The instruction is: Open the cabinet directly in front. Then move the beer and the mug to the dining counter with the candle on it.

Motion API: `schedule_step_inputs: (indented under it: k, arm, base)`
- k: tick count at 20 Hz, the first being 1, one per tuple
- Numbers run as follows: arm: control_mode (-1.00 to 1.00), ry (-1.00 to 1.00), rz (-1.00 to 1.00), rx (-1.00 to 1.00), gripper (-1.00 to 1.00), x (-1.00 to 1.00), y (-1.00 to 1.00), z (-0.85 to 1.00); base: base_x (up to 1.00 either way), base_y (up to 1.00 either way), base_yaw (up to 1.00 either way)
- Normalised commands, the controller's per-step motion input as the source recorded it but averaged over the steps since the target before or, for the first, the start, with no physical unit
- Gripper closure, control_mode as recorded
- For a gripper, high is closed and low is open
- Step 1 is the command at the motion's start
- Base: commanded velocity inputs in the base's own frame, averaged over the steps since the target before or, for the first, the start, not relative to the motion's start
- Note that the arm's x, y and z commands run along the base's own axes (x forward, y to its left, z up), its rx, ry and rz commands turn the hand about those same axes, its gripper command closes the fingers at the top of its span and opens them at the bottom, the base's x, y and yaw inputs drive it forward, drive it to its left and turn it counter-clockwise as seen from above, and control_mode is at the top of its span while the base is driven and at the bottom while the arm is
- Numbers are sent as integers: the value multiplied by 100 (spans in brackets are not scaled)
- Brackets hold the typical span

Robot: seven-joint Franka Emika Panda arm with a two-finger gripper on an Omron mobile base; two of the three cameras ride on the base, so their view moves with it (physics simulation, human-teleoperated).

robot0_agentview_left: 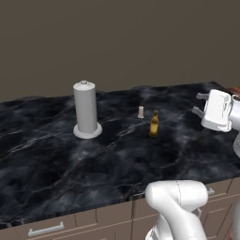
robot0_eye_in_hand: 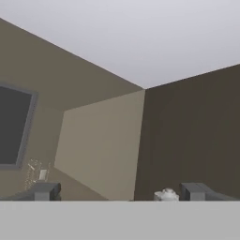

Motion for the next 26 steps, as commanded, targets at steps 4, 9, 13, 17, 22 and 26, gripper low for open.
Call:
schedule_step_inputs:
  k: [4,9,13,17,22,26]
  arm:
    - [-100,0,4,0,-100,-64,24,54]
    - [-100,0,2,0,-100,-78,9,48]
    - [-100,0,3,0,-100,-82,2,30]
    - [-100,-2,7,0,-100,-86,0,3]
    - [-100,-1,8,0,-100,-62,0,0]
    - [-100,0,10,0,-100,-34,2,0]
  base:
    - [0,0,0]
    - [0,0,0]
    - [0,0,0]
    - [0,0,0]
    - [0,0,0]
    - [0,0,0]
